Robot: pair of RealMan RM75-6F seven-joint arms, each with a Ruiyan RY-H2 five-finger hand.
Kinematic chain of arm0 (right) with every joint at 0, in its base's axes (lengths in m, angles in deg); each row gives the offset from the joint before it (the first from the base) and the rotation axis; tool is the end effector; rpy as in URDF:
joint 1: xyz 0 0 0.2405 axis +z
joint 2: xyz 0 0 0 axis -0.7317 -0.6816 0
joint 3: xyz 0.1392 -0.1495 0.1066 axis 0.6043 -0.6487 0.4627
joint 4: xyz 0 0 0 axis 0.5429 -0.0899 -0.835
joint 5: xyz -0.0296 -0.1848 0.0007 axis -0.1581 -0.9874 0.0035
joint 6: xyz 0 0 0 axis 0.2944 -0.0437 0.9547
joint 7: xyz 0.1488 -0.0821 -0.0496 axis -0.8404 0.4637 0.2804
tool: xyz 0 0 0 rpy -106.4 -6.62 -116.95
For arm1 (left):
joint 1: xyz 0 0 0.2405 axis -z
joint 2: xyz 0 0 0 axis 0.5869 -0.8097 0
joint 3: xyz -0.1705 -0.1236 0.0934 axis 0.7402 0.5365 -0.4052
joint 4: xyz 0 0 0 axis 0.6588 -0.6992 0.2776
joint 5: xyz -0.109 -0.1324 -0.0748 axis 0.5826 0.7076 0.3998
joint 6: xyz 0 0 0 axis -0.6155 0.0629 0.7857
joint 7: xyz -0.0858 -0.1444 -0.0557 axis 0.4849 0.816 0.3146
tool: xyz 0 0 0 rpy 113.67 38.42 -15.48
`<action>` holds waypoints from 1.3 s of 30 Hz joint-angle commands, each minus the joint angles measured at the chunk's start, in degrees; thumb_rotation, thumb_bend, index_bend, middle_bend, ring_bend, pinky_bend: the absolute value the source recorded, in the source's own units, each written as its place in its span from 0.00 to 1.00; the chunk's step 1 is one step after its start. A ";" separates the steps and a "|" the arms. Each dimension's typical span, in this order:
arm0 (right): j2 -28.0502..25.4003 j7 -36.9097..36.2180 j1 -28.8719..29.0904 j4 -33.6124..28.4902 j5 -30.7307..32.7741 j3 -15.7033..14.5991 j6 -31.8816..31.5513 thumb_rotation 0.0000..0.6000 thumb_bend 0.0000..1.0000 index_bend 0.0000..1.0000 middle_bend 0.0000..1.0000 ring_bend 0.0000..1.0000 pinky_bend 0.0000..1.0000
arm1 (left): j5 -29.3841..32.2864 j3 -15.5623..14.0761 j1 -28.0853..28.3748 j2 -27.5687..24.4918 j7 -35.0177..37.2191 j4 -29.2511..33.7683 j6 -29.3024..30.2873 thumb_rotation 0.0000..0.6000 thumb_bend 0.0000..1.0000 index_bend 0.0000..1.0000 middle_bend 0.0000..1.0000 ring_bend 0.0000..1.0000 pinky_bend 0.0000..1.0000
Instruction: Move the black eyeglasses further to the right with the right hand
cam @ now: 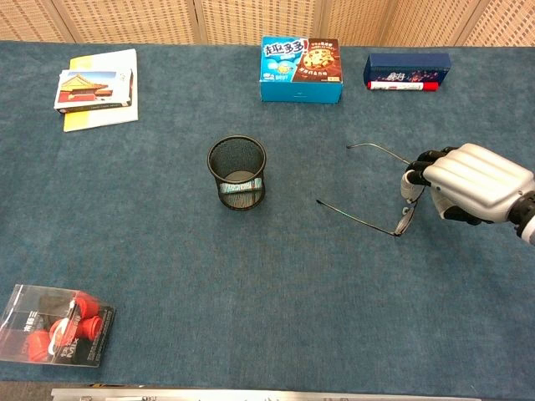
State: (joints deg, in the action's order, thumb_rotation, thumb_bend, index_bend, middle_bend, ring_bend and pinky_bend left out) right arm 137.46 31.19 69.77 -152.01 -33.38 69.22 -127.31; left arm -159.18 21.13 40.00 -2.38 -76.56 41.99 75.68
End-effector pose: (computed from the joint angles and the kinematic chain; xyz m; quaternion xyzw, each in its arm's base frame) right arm -0.2103 -0.2407 0.0185 0.8371 -0.2717 0.2231 0.4191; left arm -0.2928 0.2080 0.1791 -0.5779 -0.3859 -0.3665 0.6188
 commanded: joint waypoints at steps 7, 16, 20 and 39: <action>0.71 1.91 0.77 0.30 1.79 -0.63 0.86 1.00 0.99 0.39 0.32 0.21 0.31 | -0.04 0.06 -0.22 -0.21 0.65 -0.02 0.30 1.00 0.48 0.53 0.37 0.41 0.51; 0.91 2.36 1.00 0.92 3.21 -1.43 0.92 1.00 0.99 0.39 0.32 0.21 0.31 | -0.03 0.10 -0.27 -0.19 0.60 -0.03 0.34 1.00 0.48 0.53 0.37 0.41 0.51; 0.56 2.08 0.85 0.97 3.26 -2.10 0.69 1.00 0.99 0.39 0.32 0.21 0.31 | 0.08 0.17 -0.27 -0.15 0.46 -0.02 0.32 1.00 0.48 0.53 0.37 0.41 0.51; -2.85 0.91 -0.89 -1.03 1.71 -5.26 -1.63 1.00 0.99 0.39 0.32 0.21 0.31 | 0.25 0.23 -0.23 0.16 -0.75 0.09 0.24 1.00 0.48 0.53 0.37 0.41 0.51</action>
State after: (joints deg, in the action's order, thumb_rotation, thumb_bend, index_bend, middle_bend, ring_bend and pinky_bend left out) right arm 134.68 32.24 68.95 -153.03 -31.54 64.03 -128.83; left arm -158.93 21.36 39.77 -2.22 -77.29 42.08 75.92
